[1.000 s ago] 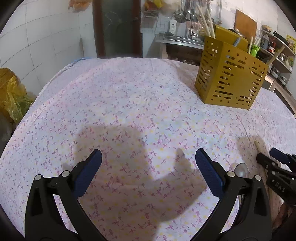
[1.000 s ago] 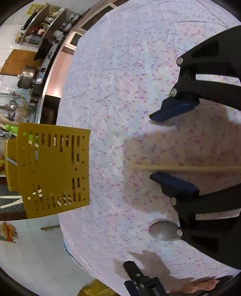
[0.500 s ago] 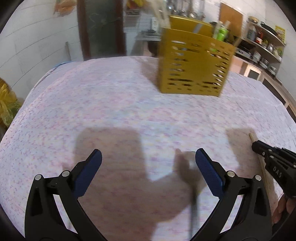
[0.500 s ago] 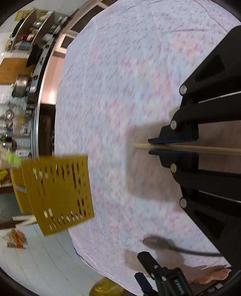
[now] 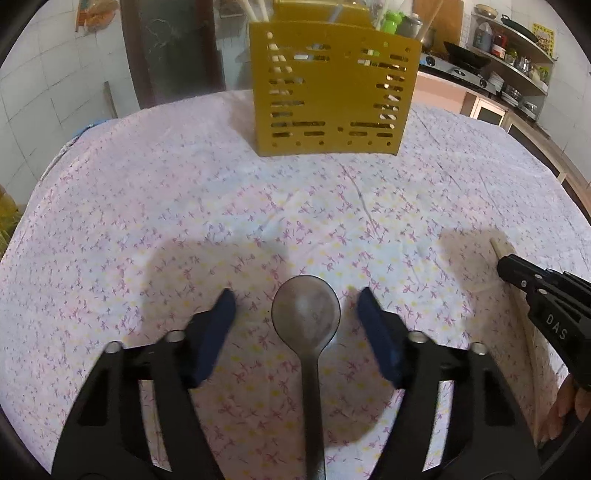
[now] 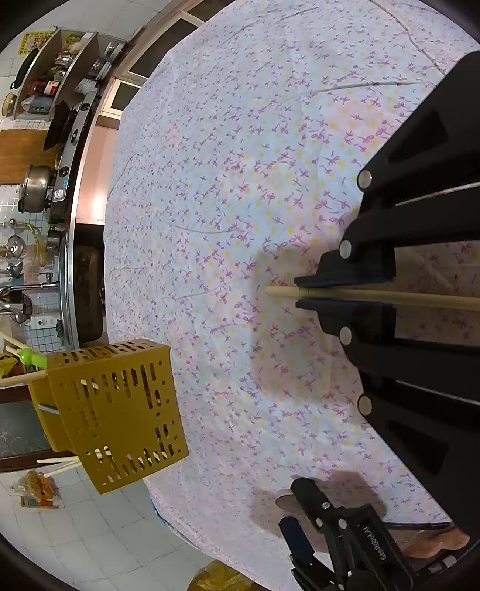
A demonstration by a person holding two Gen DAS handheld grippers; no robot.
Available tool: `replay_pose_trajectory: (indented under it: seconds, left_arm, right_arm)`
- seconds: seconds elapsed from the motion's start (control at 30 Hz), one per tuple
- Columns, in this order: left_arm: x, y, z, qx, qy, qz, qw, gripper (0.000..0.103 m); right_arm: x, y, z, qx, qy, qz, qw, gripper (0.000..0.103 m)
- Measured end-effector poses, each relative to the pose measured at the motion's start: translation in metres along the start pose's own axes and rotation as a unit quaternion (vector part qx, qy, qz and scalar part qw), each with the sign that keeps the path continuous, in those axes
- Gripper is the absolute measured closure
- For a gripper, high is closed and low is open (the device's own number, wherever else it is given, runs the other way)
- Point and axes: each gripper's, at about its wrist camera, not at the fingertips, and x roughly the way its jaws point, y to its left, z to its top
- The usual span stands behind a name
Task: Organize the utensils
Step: 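Grasp a chopstick with the right tool while the left tool grasps the metal spoon, then lift the metal spoon and chopstick and lower them toward the yellow holder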
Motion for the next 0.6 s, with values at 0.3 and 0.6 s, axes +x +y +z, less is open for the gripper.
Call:
replay_pose_trajectory:
  seconds: [0.3,0.6]
  left_arm:
    - [0.002,-0.004,0.003,0.011,0.000,0.000,0.9999,0.068]
    - [-0.016,-0.004,0.004,0.017,-0.031,-0.007,0.9993,0.068]
  right_arm:
    - [0.001,0.003,0.000,0.000,-0.002,-0.008,1.000,0.096]
    - [-0.019,0.007,0.003,0.012,-0.039,0.006,0.999,0.097]
